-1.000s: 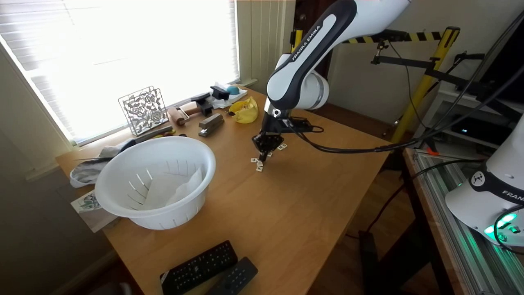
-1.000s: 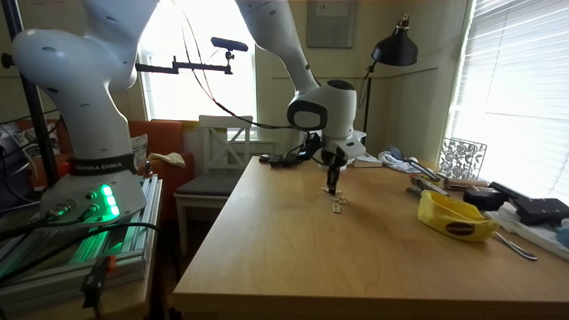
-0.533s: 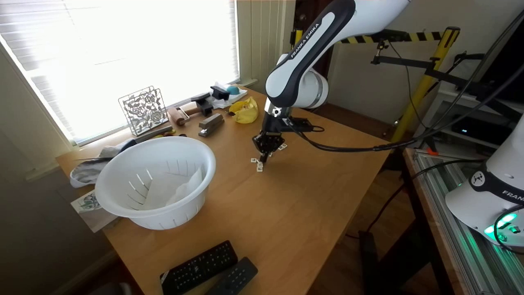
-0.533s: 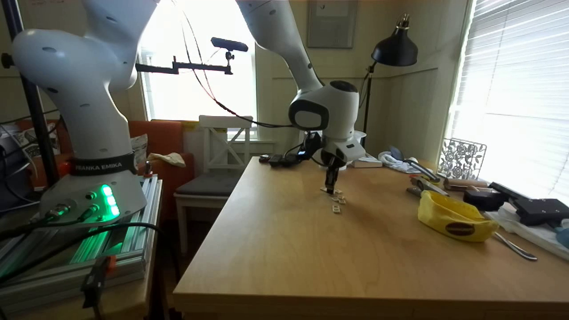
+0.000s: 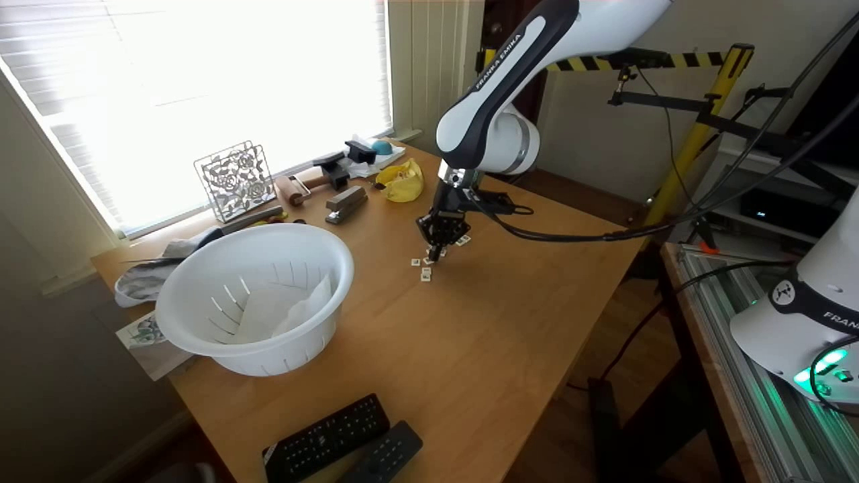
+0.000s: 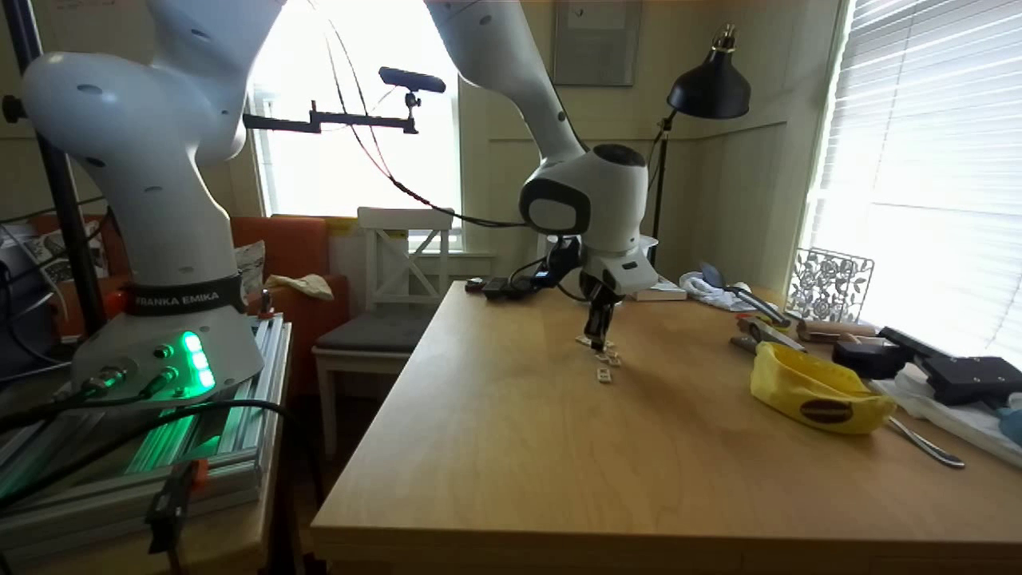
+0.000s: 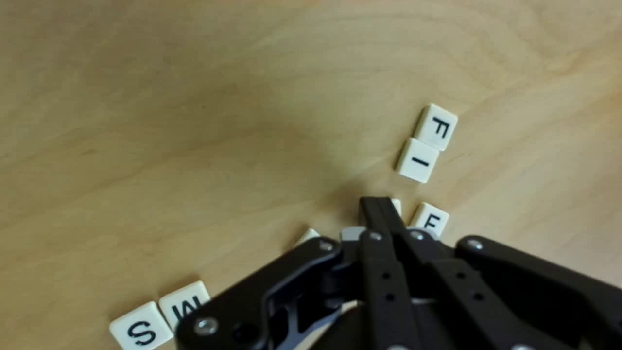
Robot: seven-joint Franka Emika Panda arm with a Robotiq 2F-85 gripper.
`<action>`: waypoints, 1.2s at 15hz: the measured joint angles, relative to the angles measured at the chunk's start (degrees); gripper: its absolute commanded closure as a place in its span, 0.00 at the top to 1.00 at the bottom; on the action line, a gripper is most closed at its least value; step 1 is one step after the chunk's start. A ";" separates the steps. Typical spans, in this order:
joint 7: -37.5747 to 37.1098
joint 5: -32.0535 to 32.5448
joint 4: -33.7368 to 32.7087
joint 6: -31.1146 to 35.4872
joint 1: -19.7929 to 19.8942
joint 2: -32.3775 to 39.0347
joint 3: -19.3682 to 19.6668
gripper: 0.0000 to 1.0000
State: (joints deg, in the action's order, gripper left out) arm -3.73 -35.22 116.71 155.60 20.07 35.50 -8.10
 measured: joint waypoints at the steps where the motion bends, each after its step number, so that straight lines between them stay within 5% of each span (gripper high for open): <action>1: 0.00 -0.66 0.00 0.50 -0.01 0.00 0.01 0.00; 18: 0.67 -1.69 0.02 3.83 -5.03 -0.01 3.77 0.00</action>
State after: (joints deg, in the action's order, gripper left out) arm -3.06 -36.92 116.73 159.43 15.03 35.48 -4.33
